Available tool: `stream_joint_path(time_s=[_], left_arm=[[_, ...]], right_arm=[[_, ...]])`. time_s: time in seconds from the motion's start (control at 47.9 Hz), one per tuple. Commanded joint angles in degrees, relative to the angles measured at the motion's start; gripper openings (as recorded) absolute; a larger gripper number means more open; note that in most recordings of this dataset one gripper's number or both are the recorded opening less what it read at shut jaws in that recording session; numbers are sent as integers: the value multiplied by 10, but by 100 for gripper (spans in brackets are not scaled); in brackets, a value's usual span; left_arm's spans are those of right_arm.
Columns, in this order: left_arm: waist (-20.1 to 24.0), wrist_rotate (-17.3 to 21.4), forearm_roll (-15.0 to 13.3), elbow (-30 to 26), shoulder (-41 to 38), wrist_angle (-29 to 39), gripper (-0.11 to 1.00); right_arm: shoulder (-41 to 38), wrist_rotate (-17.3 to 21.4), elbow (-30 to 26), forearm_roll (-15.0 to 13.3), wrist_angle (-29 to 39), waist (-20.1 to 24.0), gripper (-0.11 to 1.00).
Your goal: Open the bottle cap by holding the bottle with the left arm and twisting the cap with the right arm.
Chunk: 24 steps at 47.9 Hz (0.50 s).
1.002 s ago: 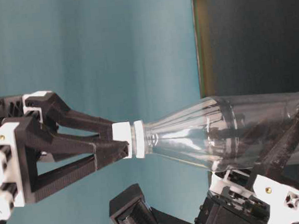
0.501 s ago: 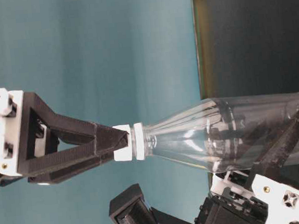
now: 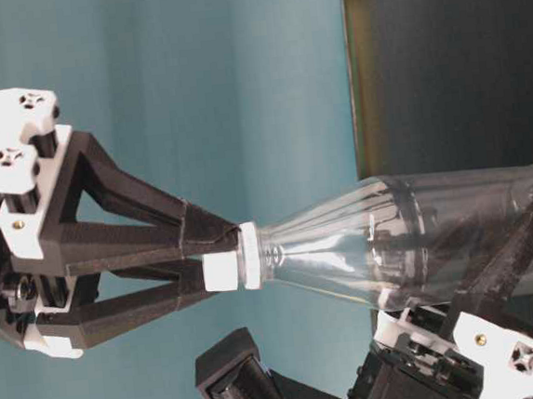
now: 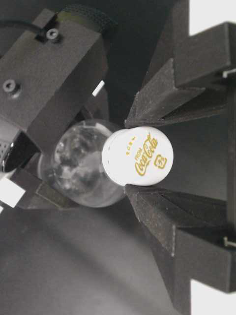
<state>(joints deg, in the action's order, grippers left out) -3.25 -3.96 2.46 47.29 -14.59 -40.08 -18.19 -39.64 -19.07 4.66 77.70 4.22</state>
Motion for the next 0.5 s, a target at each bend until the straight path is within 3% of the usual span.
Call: stream_joint_path(time_s=[0.0,0.48], left_arm=[[-1,-1,1,-5,1,-3,83],[-4,-2,1,-8,1,-1,83]], right_arm=[[-1,-17,11,-2,-11,18,37],[2,3,13,-3,-18,15,37]])
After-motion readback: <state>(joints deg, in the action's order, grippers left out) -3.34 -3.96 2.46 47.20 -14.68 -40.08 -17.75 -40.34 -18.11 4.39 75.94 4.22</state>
